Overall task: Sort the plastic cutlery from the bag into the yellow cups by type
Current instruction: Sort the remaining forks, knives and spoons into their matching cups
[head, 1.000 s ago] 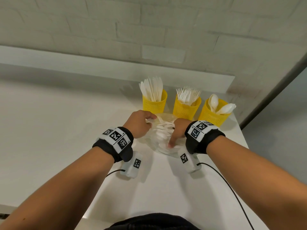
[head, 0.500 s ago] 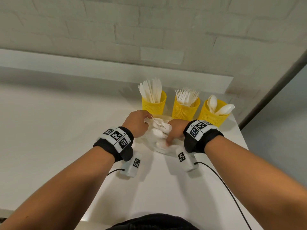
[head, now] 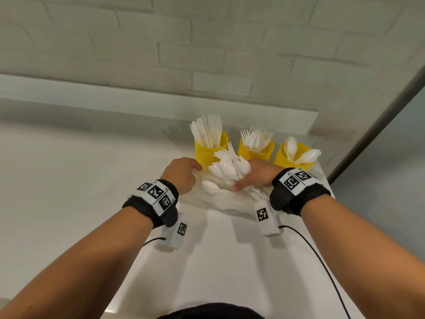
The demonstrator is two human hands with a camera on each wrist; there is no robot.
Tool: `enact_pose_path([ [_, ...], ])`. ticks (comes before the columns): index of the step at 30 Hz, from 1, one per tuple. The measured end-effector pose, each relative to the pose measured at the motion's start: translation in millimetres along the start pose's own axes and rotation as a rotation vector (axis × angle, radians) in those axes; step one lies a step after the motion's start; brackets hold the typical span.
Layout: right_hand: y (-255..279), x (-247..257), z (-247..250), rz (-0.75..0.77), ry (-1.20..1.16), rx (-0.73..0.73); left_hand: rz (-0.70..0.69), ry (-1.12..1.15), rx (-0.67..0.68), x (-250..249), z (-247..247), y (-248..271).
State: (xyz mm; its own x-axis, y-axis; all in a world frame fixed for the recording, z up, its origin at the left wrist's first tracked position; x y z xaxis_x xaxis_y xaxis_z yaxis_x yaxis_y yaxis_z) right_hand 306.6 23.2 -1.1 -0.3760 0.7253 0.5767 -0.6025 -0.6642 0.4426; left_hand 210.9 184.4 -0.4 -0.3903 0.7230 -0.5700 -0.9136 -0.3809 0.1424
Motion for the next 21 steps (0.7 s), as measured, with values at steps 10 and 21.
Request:
enact_pose_path([
  [10, 7, 29, 7, 0.141, -0.061, -0.080, -0.053, 0.016, 0.019, -15, 0, 5],
  [21, 22, 41, 61, 0.199, -0.427, -0.307, -0.182, 0.449, -0.119, -73, 62, 8],
])
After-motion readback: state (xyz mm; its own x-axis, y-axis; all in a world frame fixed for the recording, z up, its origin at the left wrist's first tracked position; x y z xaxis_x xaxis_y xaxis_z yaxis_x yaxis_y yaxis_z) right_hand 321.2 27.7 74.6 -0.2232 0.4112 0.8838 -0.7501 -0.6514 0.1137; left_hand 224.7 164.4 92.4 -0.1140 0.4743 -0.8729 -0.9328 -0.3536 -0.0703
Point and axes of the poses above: each hand's wrist, its own y-axis away from the middle knuckle, its own z-axis out of the back of the hand, x = y × z, the point moved 10 cm from there along -y, towards the middle knuckle, and after that the axes turned 3 degrees about x, right-handed, at the moved point
